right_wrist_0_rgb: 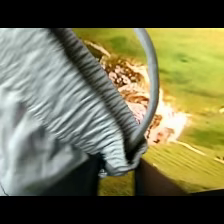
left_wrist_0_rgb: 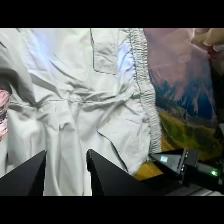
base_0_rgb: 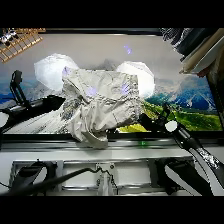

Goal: Fold the clothes and pants, and hang the long-sleeved shirts on hangers.

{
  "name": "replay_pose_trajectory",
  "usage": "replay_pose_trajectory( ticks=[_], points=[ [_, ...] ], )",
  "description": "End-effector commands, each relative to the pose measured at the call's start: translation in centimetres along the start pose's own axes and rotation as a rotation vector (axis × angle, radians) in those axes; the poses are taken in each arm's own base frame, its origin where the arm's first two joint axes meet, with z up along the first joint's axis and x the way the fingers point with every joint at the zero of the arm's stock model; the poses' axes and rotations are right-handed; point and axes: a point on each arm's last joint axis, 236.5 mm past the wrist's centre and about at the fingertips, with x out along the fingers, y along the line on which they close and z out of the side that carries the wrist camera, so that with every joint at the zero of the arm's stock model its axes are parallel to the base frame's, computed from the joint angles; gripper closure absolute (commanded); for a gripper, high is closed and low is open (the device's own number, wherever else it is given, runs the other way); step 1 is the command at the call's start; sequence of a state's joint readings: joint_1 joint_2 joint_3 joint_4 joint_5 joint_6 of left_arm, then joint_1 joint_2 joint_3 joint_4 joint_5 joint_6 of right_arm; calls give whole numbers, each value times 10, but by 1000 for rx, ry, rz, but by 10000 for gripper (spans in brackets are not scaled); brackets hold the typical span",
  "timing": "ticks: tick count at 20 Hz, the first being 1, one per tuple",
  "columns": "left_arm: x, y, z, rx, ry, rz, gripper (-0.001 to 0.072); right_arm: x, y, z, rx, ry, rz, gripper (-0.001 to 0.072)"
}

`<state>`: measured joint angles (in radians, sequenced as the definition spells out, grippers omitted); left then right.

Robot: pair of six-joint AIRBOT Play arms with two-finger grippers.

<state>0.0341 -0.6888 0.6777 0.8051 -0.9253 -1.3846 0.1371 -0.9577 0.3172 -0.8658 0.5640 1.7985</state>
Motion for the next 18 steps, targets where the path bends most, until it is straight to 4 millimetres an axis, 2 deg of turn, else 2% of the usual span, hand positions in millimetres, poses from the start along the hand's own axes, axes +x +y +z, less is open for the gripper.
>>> replay_pose_trajectory(
  ticks=[1,2,3,6,8,9,10,12,13,15,18],
  points=[
    [0,7,-7,25,28,30,445,3,9,9,5,-48,26,565],
    [-1,11,-13,38,55,45,445,3,9,10,-1,-51,27,651],
    [-2,17,-23,57,98,68,445,3,9,9,-7,-51,28,675],
    [-14,41,-68,50,298,169,444,0,15,8,-52,-34,33,675],
    [-26,56,-98,26,424,233,400,-2,21,10,-75,-34,42,675],
    [-27,62,-111,-8,455,251,400,-3,24,11,-78,-37,46,675],
    [-26,66,-122,-48,473,261,397,-3,26,12,-80,-38,49,675],
    [-21,72,-150,-152,518,259,279,-4,28,12,-84,-35,53,675],
    [-17,71,-166,-193,551,237,264,-4,28,12,-85,-34,53,675],
    [-7,65,-188,-283,575,179,264,-4,28,11,-85,-30,52,675],
    [9,69,-202,-376,540,151,262,-4,27,9,-85,-22,50,675]
  ],
)
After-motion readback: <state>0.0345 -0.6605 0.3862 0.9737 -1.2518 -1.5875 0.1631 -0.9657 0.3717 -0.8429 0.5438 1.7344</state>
